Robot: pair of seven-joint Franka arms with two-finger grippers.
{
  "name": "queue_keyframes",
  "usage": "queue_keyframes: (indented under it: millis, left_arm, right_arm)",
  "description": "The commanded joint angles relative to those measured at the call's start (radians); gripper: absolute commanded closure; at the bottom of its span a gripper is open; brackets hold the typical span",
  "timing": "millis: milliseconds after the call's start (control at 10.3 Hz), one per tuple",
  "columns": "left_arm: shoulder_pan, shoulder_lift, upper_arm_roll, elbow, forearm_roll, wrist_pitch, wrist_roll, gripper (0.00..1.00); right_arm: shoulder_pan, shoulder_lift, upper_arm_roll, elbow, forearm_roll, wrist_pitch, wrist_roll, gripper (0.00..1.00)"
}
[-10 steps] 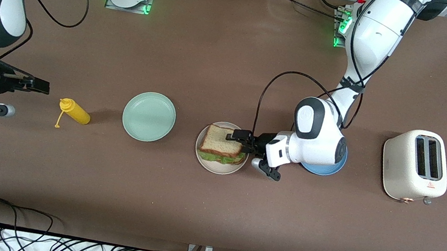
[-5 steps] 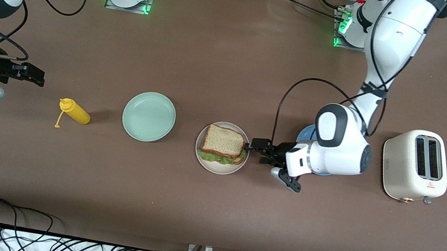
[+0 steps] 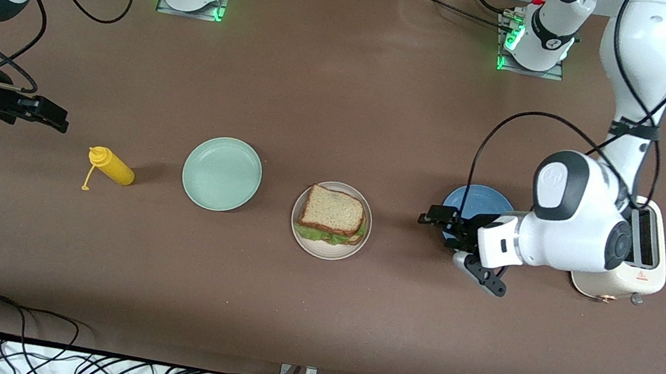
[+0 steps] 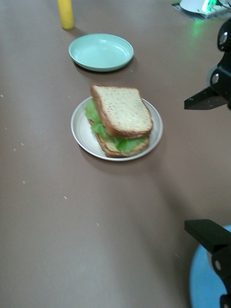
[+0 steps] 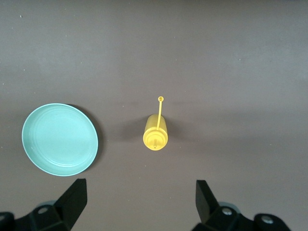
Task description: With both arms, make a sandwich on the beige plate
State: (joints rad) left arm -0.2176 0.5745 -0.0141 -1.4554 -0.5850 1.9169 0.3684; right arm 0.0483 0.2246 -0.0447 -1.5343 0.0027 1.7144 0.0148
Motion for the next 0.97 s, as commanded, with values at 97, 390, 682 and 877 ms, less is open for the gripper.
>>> queue_keyframes:
  millis: [97, 390, 682, 877]
  left_arm:
    - [0.033, -0.097, -0.003, -0.006, 0.21, -0.122, -0.057, 0.0]
    - [0.057, -0.185, -0.001, -0.005, 0.34, -0.219, -0.092, 0.0]
    - [0.052, -0.266, -0.007, 0.006, 0.449, -0.288, -0.175, 0.0]
    - [0.066, -0.361, -0.009, -0.029, 0.517, -0.305, -0.189, 0.0]
  right_arm:
    - [-0.013, -0.011, 0.005, -0.003, 0.019, 0.001, 0.02, 0.0]
    - [-0.015, -0.008, -0.009, 0.002, 0.022, -0.012, 0.013, 0.0]
    - [-0.015, -0.008, -0.009, 0.002, 0.022, -0.013, 0.014, 0.0]
    - [-0.015, -0.008, -0.009, 0.002, 0.023, -0.013, 0.016, 0.0]
